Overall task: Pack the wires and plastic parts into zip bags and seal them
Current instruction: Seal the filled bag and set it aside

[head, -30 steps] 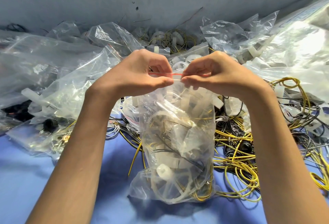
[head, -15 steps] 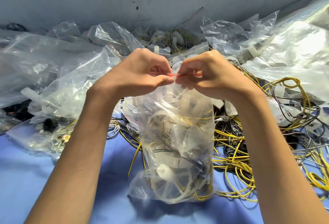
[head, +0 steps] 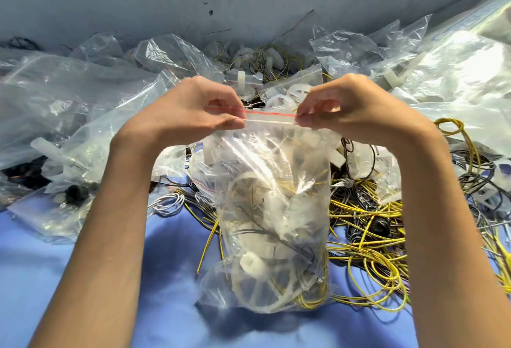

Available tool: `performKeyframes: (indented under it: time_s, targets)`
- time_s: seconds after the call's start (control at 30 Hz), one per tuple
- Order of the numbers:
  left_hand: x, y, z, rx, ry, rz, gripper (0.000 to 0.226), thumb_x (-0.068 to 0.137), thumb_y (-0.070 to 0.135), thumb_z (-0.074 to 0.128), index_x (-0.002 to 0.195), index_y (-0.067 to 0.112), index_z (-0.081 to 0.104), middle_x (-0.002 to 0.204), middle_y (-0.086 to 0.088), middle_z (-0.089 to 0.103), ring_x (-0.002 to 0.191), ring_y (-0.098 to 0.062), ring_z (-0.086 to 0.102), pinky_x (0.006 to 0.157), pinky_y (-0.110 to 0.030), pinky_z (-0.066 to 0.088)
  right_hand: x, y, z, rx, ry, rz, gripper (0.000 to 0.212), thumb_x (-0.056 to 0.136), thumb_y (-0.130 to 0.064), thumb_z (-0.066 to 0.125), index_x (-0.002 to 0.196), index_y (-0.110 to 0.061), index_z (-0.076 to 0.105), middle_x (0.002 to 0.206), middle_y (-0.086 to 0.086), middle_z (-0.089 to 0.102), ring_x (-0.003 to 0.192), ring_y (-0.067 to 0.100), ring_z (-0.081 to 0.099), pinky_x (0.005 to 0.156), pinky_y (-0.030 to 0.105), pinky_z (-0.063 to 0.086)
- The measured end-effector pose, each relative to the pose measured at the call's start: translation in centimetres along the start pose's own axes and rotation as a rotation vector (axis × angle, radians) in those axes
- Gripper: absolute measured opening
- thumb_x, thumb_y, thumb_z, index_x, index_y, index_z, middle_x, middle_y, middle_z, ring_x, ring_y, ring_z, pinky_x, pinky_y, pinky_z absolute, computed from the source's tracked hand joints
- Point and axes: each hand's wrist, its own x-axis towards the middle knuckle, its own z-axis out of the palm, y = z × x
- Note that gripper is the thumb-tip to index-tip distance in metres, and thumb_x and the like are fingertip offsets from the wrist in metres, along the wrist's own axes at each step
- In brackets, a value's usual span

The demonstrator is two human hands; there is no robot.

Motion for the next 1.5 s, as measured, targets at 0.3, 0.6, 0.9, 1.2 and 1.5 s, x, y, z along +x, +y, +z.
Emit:
performKeyframes:
  time_s: [0.3,0.6,0.9,1.2,1.5]
  targets:
    - [-0.3,0.2,-0.7,0.060,0.036,0.003,0.012,0.082,0.011,0.071,0.077,0.021,0.069,0.070,0.011,0.066,0.062,0.009,0.056,0.065,-0.005,0.044,-0.3,0.6,-0.5,0.022,-0.052,0.054,0.004,0.082,-0.024,0.072,0.083,-0.027,0.074,0.068,-0.005,0.070,0.067,0.012,0.062,0.071,0.033,0.052]
    - [-0.4,0.5,-1.0,0.123,0.070,0.016,0.029,0.080,0.011,0.073,0.067,0.034,0.063,0.066,0.011,0.064,0.061,0.002,0.052,0.070,-0.018,0.047,-0.1,-0.8,0.0,-0.059,-0.049,0.026,0.007,0.085,-0.015,0.066,0.083,-0.019,0.071,0.069,-0.003,0.066,0.067,0.015,0.060,0.058,0.021,0.045]
    - [-0.3,1.5,0.0,0.051,0.004,0.024,0.010,0.082,0.012,0.071,0.079,0.020,0.068,0.071,0.015,0.065,0.065,0.014,0.058,0.065,0.000,0.039,0.1,-1.3,0.6,-0.022,-0.012,0.004,0.010,0.084,-0.022,0.071,0.090,-0.015,0.075,0.075,-0.003,0.070,0.067,0.006,0.062,0.065,0.017,0.047]
    - [-0.3,1.4,-0.2,0.065,0.004,0.033,0.023,0.084,0.014,0.070,0.071,0.031,0.063,0.075,0.010,0.067,0.071,0.003,0.059,0.067,-0.005,0.042,0.4,-1.3,0.9,-0.059,0.003,-0.037,0.006,0.086,-0.017,0.069,0.089,-0.014,0.074,0.067,-0.014,0.062,0.060,0.001,0.054,0.063,0.017,0.044]
    - [0.1,1.4,0.7,0.042,0.023,0.061,0.023,0.083,0.015,0.071,0.071,0.033,0.062,0.065,0.017,0.064,0.063,0.007,0.056,0.062,-0.004,0.040,0.5,-1.5,1.5,-0.053,0.054,-0.084,0.012,0.084,-0.021,0.071,0.091,-0.011,0.076,0.070,-0.002,0.066,0.064,0.004,0.057,0.061,0.011,0.042]
